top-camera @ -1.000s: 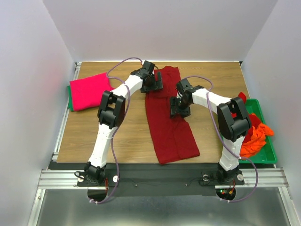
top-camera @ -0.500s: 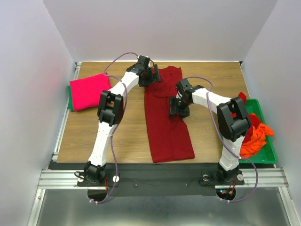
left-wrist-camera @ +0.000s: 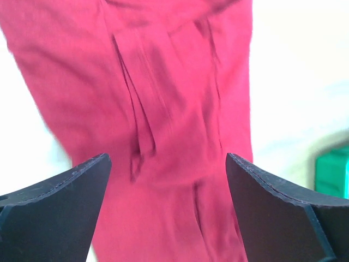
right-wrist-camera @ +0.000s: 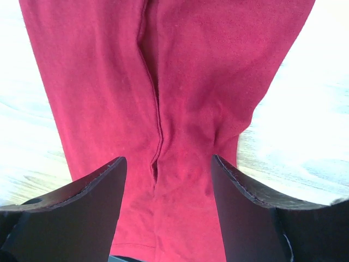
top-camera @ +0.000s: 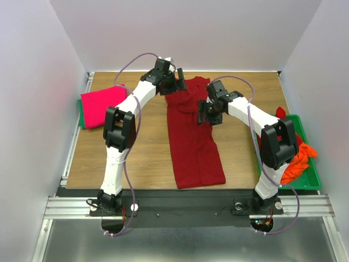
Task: Fold and stack the t-shirts
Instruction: Fold the tshirt
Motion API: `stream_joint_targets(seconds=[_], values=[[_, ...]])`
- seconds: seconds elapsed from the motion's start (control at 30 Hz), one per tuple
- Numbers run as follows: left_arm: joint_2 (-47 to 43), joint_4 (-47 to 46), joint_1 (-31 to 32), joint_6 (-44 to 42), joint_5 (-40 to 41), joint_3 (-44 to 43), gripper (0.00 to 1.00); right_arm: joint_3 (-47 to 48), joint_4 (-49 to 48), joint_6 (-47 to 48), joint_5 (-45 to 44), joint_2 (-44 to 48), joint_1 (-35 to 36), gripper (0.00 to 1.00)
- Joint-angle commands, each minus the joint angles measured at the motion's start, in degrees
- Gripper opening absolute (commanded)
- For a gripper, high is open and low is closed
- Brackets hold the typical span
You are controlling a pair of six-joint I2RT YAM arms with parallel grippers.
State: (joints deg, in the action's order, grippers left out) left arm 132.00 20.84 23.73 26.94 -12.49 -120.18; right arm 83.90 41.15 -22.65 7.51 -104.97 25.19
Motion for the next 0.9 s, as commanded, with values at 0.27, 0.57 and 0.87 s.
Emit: stream_joint_targets(seconds=[0.27, 0.57, 0.87], values=[[-9.8, -5.8, 5.1, 1.2, -3.8, 17.7, 0.98, 4.9, -3.2, 3.8, -0.9, -7.8, 0.3, 0.69], [-6.1, -4.4, 5.5, 2.4, -2.2, 18.4, 0.98, 5.5, -5.4, 3.4, -0.8, -12.9, 0.4, 0.69], [-2.5, -3.7, 5.4, -0.6, 0.3, 16.9, 0.97, 5.7, -5.4, 2.1, -0.6, -15.7, 0.3, 0.69]])
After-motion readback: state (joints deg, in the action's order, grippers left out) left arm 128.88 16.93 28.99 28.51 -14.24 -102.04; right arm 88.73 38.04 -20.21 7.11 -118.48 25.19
